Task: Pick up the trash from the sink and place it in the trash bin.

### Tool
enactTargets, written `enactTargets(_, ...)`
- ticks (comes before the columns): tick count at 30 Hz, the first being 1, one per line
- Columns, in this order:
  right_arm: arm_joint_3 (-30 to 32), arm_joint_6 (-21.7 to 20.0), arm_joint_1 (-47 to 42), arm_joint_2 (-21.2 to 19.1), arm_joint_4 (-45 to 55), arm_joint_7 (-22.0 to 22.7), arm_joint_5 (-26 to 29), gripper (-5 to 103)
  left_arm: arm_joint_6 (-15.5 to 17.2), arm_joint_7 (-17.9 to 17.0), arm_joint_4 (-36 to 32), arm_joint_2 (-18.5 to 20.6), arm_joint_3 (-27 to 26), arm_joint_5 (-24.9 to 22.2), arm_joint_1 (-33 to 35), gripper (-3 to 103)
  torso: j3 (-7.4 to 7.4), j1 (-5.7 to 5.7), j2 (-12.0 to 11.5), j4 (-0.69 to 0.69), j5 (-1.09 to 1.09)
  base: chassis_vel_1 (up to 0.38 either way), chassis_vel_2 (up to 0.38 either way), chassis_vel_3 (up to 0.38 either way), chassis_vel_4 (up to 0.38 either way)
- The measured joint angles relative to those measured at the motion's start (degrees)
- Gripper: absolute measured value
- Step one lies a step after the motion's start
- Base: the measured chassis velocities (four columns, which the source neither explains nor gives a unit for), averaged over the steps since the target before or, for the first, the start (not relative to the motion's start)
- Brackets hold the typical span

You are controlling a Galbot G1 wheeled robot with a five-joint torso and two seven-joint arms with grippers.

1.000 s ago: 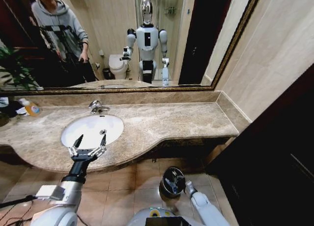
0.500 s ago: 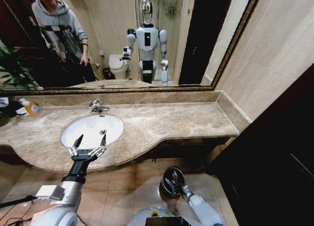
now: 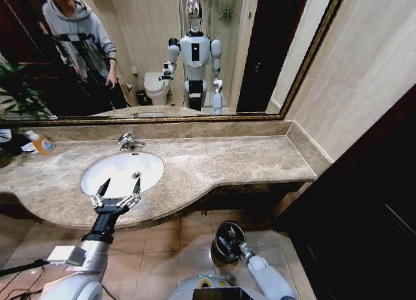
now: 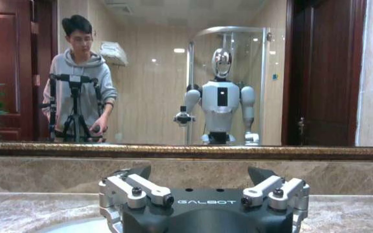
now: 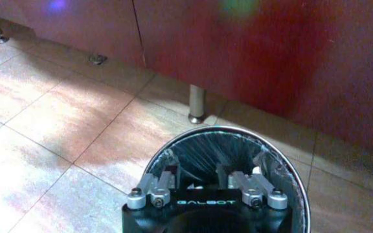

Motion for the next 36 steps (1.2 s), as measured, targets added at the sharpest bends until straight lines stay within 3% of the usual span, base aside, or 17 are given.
enactTargets(1,0.0,-0.07,-0.1,-0.02,0.16,0.0,0.07,39,0.0,0.0,0.0,0.0,0.0,0.0,0.0,100,0.0,0.0,0.0,0.0,0.0,0.0,0.0,0.0,0.0)
enactTargets(4,0.01,-0.4,-0.67,-0.09,1.12,0.02,0.7,55,0.0,0.0,0.0,0.0,0.0,0.0,0.0,100,0.0,0.0,0.0,0.0,0.0,0.0,0.0,0.0,0.0)
enactTargets(7,0.06,-1.12,-1.37,-0.26,2.47,0.18,1.06,60,0.0,0.0,0.0,0.0,0.0,0.0,0.0,100,0.0,0.0,0.0,0.0,0.0,0.0,0.0,0.0,0.0)
enactTargets(8,0.1,-1.79,-2.01,-0.52,3.85,0.38,1.66,71,0.0,0.0,0.0,0.0,0.0,0.0,0.0,100,0.0,0.0,0.0,0.0,0.01,0.0,0.0,0.0,0.0)
enactTargets(10,0.12,-2.4,-2.64,-0.87,5.47,0.53,2.73,71,0.0,0.0,0.0,0.0,0.0,0.0,0.0,100,0.0,0.0,0.0,0.0,0.01,0.0,0.0,0.0,0.0)
enactTargets(13,0.08,-4.36,-4.92,-2.58,11.81,0.89,7.97,87,0.0,0.0,0.0,0.0,0.0,0.0,0.0,100,0.0,0.0,0.0,0.0,0.01,0.0,0.0,0.0,0.0)
enactTargets(14,0.08,-4.36,-4.92,-2.58,11.81,0.89,7.97,87,0.0,0.0,0.0,0.0,0.0,0.0,0.0,100,0.0,0.0,0.0,0.0,0.01,0.0,0.0,0.0,0.0)
enactTargets(17,1.12,-7.47,-7.96,-5.44,21.31,2.58,17.43,99,0.0,0.0,0.0,0.0,-0.01,0.0,0.0,100,0.0,0.0,0.0,0.01,0.02,0.0,0.0,0.0,0.0)
enactTargets(22,4.43,-9.51,-11.57,-8.35,29.82,4.1,24.08,100,0.0,0.0,0.0,0.0,0.0,0.0,0.0,100,0.0,0.0,0.0,0.01,0.02,0.0,0.0,0.0,0.0)
enactTargets(24,8.86,-9.53,-15.11,-9.23,35.14,4.23,26.14,100,0.0,0.01,0.0,0.0,0.0,0.0,0.0,100,0.0,0.0,0.0,-0.01,0.01,0.0,0.0,0.0,0.0)
enactTargets(31,18.29,-6.35,-23.78,-8.93,45.34,4.86,26.7,100,0.0,0.0,0.0,0.0,0.0,0.0,0.0,100,-0.01,0.0,0.0,-0.01,0.02,0.0,0.0,0.0,0.0)
enactTargets(36,21.12,-5.88,-27.83,-7.88,52.29,7.61,27.56,100,0.0,0.0,0.0,0.0,0.0,0.0,0.0,100,0.0,0.0,0.0,-0.01,0.01,0.0,0.0,0.0,0.0)
